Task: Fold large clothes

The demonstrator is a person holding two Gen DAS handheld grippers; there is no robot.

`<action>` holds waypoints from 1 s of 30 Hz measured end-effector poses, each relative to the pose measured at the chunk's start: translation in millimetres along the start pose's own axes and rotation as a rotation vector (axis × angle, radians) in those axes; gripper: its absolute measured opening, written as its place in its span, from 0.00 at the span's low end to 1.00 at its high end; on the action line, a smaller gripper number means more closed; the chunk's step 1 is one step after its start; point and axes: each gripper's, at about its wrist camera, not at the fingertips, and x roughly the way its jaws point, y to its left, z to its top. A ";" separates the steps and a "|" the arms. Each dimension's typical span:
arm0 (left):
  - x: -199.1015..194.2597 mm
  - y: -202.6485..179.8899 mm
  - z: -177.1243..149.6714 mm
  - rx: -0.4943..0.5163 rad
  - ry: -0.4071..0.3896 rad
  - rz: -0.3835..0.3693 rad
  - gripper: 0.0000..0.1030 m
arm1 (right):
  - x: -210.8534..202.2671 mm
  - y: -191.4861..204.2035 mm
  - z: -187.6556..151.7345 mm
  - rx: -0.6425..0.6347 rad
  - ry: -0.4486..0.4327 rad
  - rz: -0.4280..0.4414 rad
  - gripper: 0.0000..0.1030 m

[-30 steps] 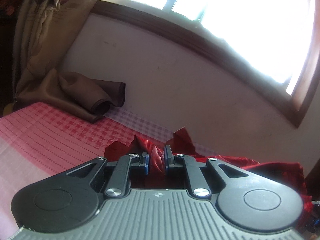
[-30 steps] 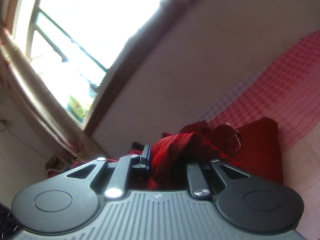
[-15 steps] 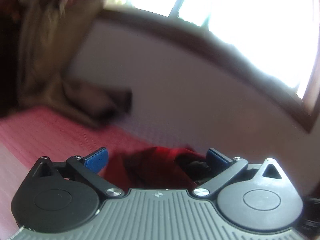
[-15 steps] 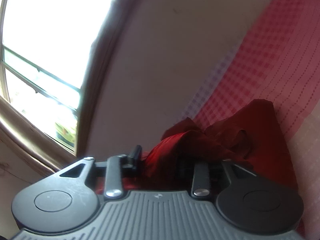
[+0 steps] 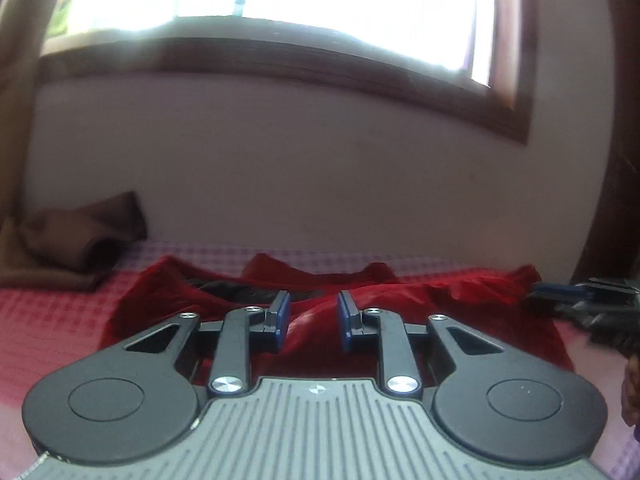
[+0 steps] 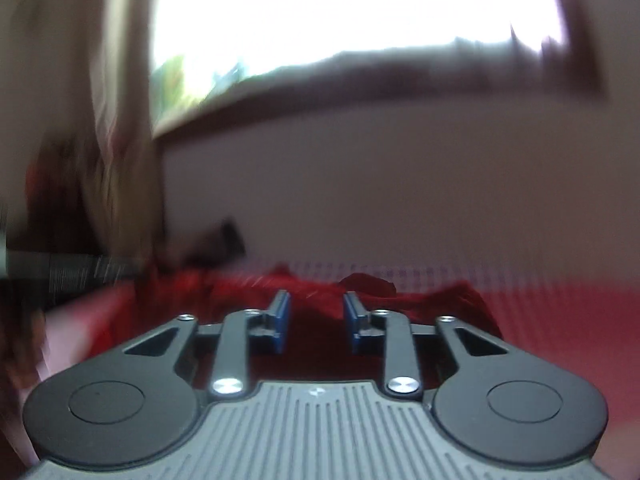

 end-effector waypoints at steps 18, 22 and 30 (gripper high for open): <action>130.9 47.2 -30.7 -0.070 0.198 0.111 0.32 | 115.3 1.6 -29.6 -0.169 0.175 -0.040 0.16; 137.7 46.6 -36.3 -0.103 0.222 0.102 0.32 | 129.9 -4.4 -42.6 -0.134 0.197 -0.028 0.15; 151.5 58.6 -44.5 -0.197 0.228 0.057 0.33 | 143.6 -29.4 -61.2 0.082 0.190 0.026 0.15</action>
